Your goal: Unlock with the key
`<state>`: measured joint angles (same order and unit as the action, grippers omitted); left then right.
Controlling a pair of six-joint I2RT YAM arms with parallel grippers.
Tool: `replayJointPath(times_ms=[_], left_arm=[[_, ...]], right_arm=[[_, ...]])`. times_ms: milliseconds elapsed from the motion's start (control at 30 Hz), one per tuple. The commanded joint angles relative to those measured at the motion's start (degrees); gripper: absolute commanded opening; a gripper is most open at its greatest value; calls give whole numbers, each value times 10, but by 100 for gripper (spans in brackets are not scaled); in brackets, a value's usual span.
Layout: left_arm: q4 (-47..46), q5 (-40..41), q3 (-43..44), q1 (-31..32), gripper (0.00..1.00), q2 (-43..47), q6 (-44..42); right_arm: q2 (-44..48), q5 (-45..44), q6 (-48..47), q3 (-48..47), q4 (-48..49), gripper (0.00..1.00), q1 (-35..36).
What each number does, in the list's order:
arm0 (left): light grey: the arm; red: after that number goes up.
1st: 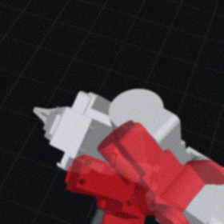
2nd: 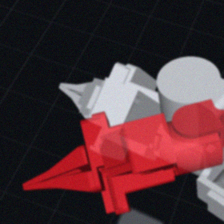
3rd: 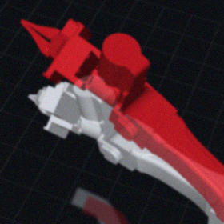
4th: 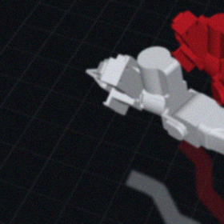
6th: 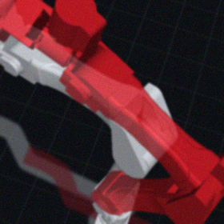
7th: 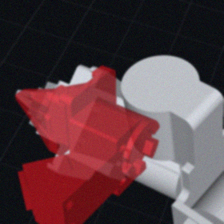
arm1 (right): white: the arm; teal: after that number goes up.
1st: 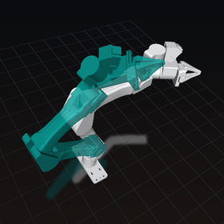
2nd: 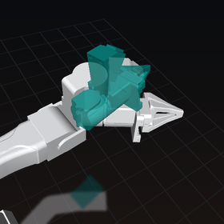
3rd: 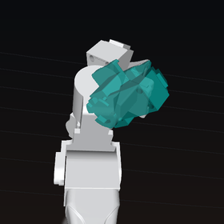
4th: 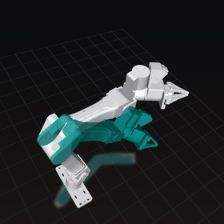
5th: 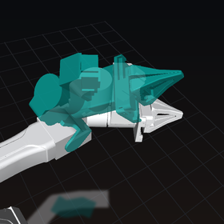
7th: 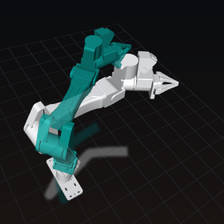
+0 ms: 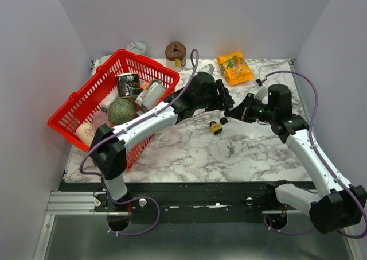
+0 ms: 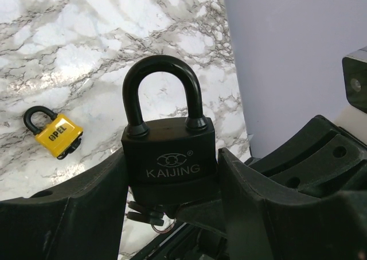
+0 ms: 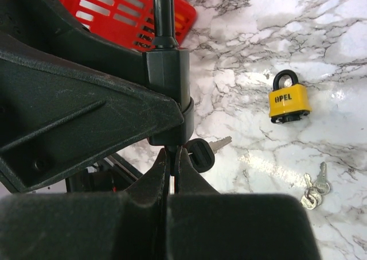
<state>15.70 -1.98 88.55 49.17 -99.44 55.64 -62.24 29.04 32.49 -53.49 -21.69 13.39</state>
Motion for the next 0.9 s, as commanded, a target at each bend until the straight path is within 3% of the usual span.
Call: replayJointPath(times_ms=[0, 400, 867], left_arm=[[-75, -79, -29, 4, 0, 43, 3], [-228, -149, -123, -17, 0, 90, 12], [-271, -180, -142, -23, 0, 103, 7]], right_arm=[[-6, -57, -7, -25, 81, 1, -25], [8, 28, 6, -24, 117, 1, -50], [5, 97, 38, -1, 172, 1, -77]])
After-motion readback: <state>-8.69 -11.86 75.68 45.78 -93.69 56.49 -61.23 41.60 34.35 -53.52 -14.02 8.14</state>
